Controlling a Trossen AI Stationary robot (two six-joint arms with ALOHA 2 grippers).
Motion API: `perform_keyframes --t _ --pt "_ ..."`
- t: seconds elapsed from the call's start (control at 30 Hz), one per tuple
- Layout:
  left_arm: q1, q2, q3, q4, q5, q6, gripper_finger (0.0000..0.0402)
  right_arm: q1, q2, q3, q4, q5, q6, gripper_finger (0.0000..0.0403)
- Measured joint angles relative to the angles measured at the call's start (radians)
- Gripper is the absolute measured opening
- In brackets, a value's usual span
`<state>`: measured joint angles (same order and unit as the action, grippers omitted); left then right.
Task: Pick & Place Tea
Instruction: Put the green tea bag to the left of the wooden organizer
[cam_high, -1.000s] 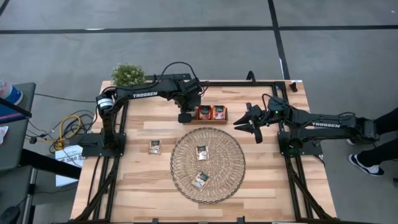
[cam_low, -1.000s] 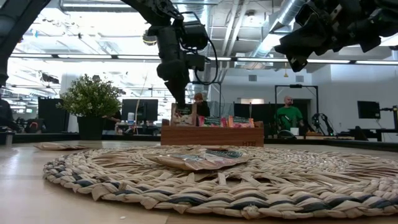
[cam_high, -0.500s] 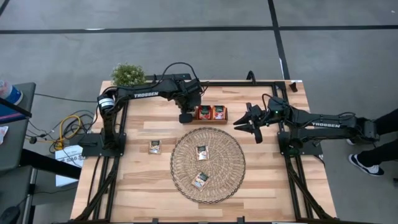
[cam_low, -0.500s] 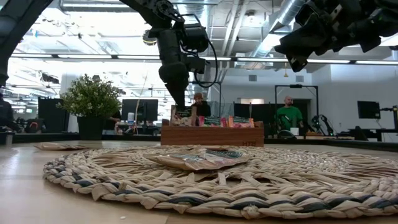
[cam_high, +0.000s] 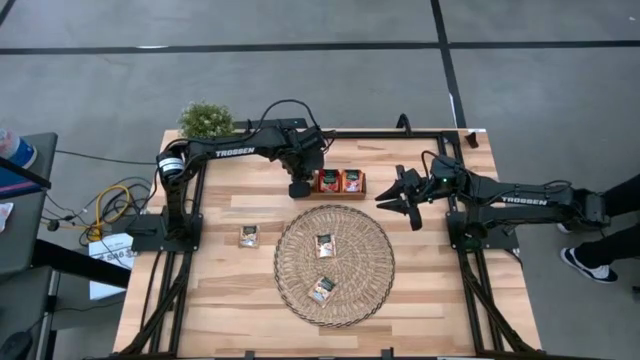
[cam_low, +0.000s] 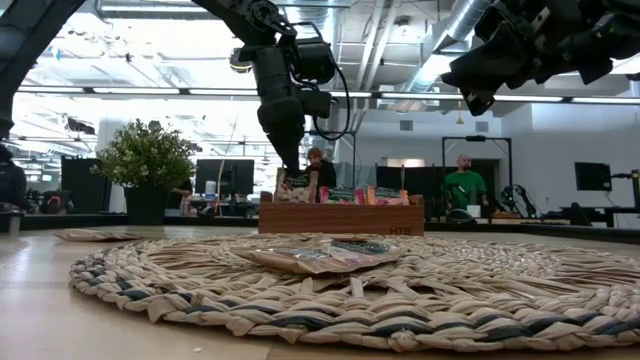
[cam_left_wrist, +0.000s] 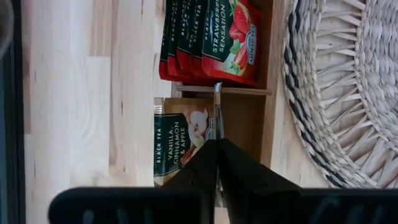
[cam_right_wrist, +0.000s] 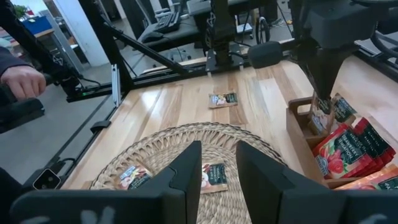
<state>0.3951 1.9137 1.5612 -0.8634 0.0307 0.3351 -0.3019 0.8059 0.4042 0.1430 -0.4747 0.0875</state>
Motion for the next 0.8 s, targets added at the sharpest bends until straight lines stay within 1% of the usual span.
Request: perform_keyframes --t 0.23,0.33,0.43,0.5,0.57,0.63,0.73,0.8 --pt "0.0 0.0 0.0 -0.001 0.003 0.0 0.0066 0.018 0.0 0.0 0.0 0.0 0.0 0.0092" --pt "0.001 0.0 0.0 -0.001 -0.008 0.0 0.0084 0.028 0.0 0.0 0.0 0.0 0.0 0.0092" --pt "0.0 -0.012 0.0 -0.011 -0.094 -0.007 0.0093 0.033 0.0 0.0 0.0 0.0 0.0 0.0092" --pt "-0.004 -0.048 0.0 -0.036 -0.164 -0.042 0.0095 0.033 0.0 0.0 0.0 0.0 0.001 0.0092" --pt "-0.012 -0.099 0.0 -0.084 -0.183 -0.095 0.0095 0.033 0.0 0.0 0.0 0.0 0.008 0.0092" --pt "-0.023 -0.152 0.0 -0.162 -0.129 -0.155 0.0095 0.033 0.0 0.0 0.0 0.0 0.009 0.0092" --pt "-0.037 -0.226 0.0 -0.315 0.002 -0.246 0.0095 0.032 0.0 0.0 0.0 0.0 0.009 0.0092" --pt "-0.042 -0.265 0.0 -0.426 0.072 -0.303 0.0095 0.032 0.0 0.0 0.0 0.0 0.009 0.0092"
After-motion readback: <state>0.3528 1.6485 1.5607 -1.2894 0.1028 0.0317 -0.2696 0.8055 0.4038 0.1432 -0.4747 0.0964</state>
